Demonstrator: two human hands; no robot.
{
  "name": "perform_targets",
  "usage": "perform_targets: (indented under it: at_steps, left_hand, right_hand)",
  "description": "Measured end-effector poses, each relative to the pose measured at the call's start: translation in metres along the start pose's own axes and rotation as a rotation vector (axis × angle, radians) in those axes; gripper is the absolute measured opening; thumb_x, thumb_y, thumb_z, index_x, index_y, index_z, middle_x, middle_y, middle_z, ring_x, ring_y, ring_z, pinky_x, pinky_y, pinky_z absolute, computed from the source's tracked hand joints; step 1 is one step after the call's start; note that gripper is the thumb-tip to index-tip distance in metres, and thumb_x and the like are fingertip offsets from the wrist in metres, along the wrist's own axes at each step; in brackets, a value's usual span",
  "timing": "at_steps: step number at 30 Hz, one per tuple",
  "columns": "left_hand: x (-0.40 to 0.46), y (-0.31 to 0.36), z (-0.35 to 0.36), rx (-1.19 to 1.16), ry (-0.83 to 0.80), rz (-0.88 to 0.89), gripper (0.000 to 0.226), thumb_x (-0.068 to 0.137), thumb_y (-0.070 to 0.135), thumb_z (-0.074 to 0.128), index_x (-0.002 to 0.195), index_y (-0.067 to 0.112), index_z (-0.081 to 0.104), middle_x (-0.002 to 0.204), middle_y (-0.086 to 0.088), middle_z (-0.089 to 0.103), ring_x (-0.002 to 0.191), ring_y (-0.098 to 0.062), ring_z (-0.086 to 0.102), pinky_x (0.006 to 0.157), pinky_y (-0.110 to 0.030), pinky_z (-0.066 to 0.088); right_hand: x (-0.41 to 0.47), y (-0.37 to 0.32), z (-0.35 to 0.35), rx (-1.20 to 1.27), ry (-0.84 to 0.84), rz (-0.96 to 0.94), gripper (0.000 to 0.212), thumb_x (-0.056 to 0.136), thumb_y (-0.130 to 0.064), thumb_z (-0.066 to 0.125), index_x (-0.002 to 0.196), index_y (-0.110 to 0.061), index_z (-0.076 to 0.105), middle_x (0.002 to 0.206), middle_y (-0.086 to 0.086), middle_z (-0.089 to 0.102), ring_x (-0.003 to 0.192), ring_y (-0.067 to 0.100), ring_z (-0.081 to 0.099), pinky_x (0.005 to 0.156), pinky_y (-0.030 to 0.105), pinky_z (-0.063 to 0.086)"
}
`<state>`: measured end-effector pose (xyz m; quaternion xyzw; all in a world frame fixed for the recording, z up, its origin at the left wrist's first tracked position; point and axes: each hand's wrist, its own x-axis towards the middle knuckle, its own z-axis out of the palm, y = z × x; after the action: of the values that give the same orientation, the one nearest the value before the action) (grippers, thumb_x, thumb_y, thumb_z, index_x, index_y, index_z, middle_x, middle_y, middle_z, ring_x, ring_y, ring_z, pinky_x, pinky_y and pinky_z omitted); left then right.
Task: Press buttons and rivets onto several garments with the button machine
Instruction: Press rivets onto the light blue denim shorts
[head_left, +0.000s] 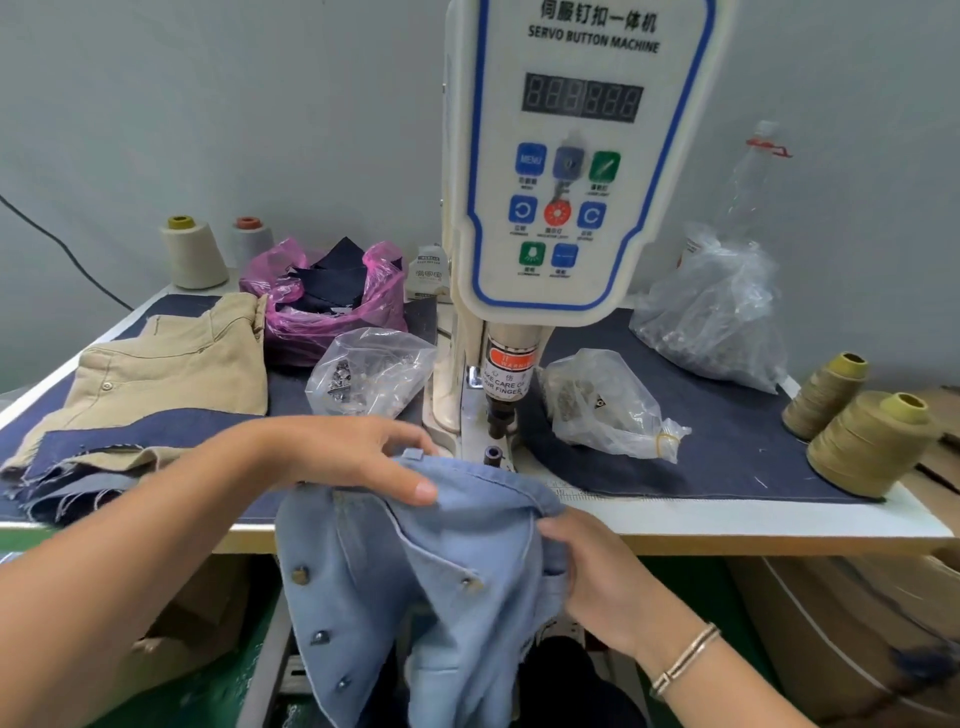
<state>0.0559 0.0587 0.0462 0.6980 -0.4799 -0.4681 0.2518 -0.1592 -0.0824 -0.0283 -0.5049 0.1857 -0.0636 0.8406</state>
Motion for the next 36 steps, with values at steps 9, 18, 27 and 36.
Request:
perform_targets:
  at_steps: [9,18,27,36]
  left_hand:
    - [0.005,-0.038,0.013,-0.283,-0.11,-0.113,0.034,0.059,0.039,0.081,0.086,0.02,0.072,0.08,0.003,0.067,0.07,-0.009,0.062,0.06,-0.016,0.046]
    - [0.037,-0.042,0.043,-0.844,0.366,-0.008,0.039,0.087,0.024,0.068,0.122,0.008,0.06,0.118,-0.018,0.067,0.099,-0.027,0.068,0.084,-0.04,0.055]
    - [0.038,-0.041,0.054,-0.866,0.581,0.334,0.021,0.083,0.01,0.064,0.083,0.03,0.071,0.086,0.004,0.071,0.074,-0.012,0.066,0.062,-0.021,0.054]
    - [0.043,-0.044,0.064,-0.705,0.554,0.253,0.052,0.089,-0.012,0.047,0.089,0.027,0.08,0.103,0.009,0.074,0.09,-0.003,0.069,0.072,-0.013,0.051]
  right_hand:
    - [0.012,-0.021,-0.013,0.158,0.222,-0.012,0.022,0.077,-0.022,0.061,0.085,-0.011,0.078,0.094,0.015,0.071,0.082,0.024,0.069,0.07,0.032,0.055]
    - [0.036,-0.039,-0.027,0.234,0.234,0.047,0.029,0.075,-0.021,0.063,0.096,-0.006,0.077,0.108,0.019,0.069,0.093,0.029,0.069,0.077,0.038,0.056]
    - [0.032,-0.028,-0.038,0.333,0.081,-0.1,0.037,0.085,-0.033,0.055,0.104,-0.008,0.074,0.112,0.019,0.068,0.1,0.03,0.067,0.078,0.038,0.056]
    - [0.036,-0.029,-0.042,0.157,0.093,-0.016,0.036,0.081,-0.011,0.058,0.116,-0.011,0.067,0.115,0.02,0.065,0.098,0.031,0.065,0.089,0.043,0.052]
